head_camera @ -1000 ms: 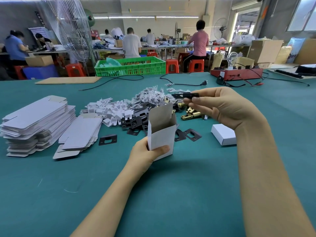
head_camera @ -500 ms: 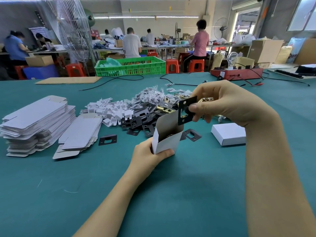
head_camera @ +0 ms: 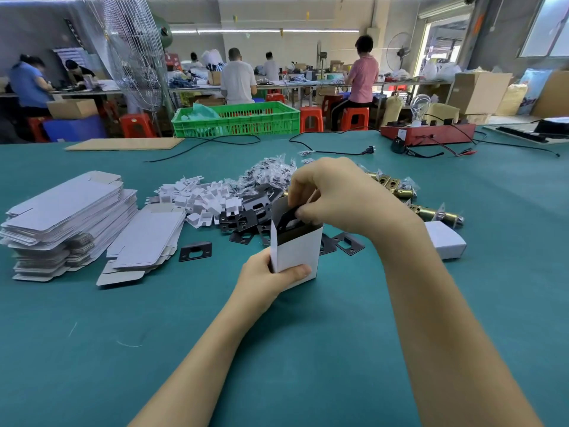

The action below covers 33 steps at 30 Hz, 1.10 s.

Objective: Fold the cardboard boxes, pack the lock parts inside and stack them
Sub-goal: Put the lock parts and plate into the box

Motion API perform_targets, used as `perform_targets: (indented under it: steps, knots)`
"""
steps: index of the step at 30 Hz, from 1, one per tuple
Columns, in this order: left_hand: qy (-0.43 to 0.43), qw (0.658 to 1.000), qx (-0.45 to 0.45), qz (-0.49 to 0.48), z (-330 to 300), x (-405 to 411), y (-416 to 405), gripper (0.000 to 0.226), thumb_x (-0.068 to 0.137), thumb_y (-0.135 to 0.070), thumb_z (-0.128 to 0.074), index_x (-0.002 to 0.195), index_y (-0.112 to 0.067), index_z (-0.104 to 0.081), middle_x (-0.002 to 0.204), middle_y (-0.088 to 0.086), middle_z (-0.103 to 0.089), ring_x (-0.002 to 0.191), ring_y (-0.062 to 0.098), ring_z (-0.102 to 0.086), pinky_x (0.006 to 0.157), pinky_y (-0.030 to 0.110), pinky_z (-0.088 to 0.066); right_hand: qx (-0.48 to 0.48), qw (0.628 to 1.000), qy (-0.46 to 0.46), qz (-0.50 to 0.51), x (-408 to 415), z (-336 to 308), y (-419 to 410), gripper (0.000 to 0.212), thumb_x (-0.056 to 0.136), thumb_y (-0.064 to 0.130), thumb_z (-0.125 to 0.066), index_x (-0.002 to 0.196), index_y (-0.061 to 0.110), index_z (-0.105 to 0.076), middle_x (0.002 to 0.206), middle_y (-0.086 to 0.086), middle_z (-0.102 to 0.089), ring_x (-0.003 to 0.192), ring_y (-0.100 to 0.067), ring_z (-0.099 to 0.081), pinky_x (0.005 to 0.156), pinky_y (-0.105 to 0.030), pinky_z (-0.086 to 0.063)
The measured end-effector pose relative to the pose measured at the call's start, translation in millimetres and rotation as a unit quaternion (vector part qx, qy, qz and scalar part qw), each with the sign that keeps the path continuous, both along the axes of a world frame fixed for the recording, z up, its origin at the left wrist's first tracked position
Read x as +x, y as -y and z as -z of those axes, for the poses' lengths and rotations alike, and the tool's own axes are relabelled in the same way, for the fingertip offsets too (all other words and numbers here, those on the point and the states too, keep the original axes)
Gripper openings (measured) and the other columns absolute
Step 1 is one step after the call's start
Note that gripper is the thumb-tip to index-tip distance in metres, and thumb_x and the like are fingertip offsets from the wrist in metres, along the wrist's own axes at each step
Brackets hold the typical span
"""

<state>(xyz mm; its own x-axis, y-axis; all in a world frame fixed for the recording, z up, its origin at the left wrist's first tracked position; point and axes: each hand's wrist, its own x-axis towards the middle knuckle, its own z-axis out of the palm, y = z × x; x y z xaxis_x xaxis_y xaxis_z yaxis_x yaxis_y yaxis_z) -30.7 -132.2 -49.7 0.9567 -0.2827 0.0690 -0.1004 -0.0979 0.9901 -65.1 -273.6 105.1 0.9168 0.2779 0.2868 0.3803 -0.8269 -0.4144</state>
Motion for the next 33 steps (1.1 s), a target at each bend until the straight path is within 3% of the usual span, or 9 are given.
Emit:
perform_targets:
  steps: [5,10,16,20,25,30,33]
  knots:
    - [-0.002,1.0,-0.027,0.004,-1.5,-2.6,-0.5,0.037,0.062,-0.031,-0.079,0.098,-0.03,-0.071,0.097,-0.008,-0.076,0.092,0.012,-0.07,0.076,0.022,-0.054,-0.025,1.0,0.004,-0.006,0.0,4.8,-5.7,0.018,0.078,-0.002,-0.064,0.087,0.013,-0.069,0.089,-0.003,-0.07,0.077,-0.015,-0.063,0.071,-0.027,-0.051]
    - [0.0,1.0,-0.026,0.003,-1.1,-2.8,-1.1,0.038,0.063,-0.031,-0.079,0.1,-0.028,-0.071,0.099,-0.005,-0.076,0.096,0.017,-0.07,0.085,0.033,-0.056,-0.037,0.999,-0.004,-0.011,3.5,11.1,-11.5,0.019,0.076,-0.002,-0.065,0.087,0.012,-0.072,0.084,-0.001,-0.07,0.077,-0.014,-0.063,0.07,-0.027,-0.052]
    - [0.0,0.999,-0.031,0.005,0.2,-1.1,-1.9,0.039,0.063,-0.031,-0.08,0.101,-0.028,-0.071,0.099,-0.006,-0.076,0.096,0.016,-0.07,0.087,0.035,-0.056,-0.015,1.0,-0.006,-0.009,7.2,16.6,-11.3,0.017,0.075,0.0,-0.067,0.085,0.012,-0.074,0.081,-0.002,-0.072,0.079,-0.014,-0.067,0.075,-0.031,-0.055]
    - [0.0,1.0,-0.031,0.005,0.5,-1.1,-2.0,0.04,0.062,-0.031,-0.081,0.101,-0.028,-0.071,0.099,-0.006,-0.076,0.096,0.018,-0.07,0.087,0.036,-0.057,0.014,1.0,-0.015,-0.003,7.4,16.2,-7.9,0.018,0.076,-0.001,-0.064,0.086,0.011,-0.074,0.077,-0.002,-0.072,0.077,-0.015,-0.068,0.071,-0.028,-0.055]
    - [0.008,0.999,-0.036,0.013,0.0,-0.8,-2.3,0.038,0.062,-0.03,-0.081,0.099,-0.029,-0.072,0.099,-0.007,-0.075,0.094,0.014,-0.07,0.077,0.022,-0.055,0.071,0.997,0.002,0.015,6.4,8.4,11.9,0.011,0.079,0.005,-0.067,0.08,0.015,-0.07,0.074,-0.001,-0.072,0.066,-0.005,-0.065,0.067,-0.02,-0.053]
    - [0.005,1.0,-0.026,0.001,0.1,-0.2,-1.8,0.044,0.061,-0.034,-0.082,0.103,-0.028,-0.071,0.101,-0.007,-0.075,0.1,0.017,-0.069,0.088,0.034,-0.055,0.162,0.983,0.007,0.088,4.6,7.8,52.2,0.003,0.083,0.015,-0.072,0.083,0.012,-0.07,0.071,0.001,-0.072,0.062,-0.01,-0.07,0.053,-0.017,-0.049]
    - [0.001,0.999,-0.042,-0.019,0.7,0.3,-1.9,0.04,0.063,-0.029,-0.084,0.101,-0.027,-0.072,0.098,-0.007,-0.076,0.094,0.015,-0.071,0.082,0.03,-0.056,0.188,0.971,-0.015,0.149,7.6,16.2,73.0,0.007,0.085,0.019,-0.071,0.083,0.012,-0.068,0.072,-0.002,-0.072,0.06,-0.011,-0.07,0.052,-0.022,-0.049]
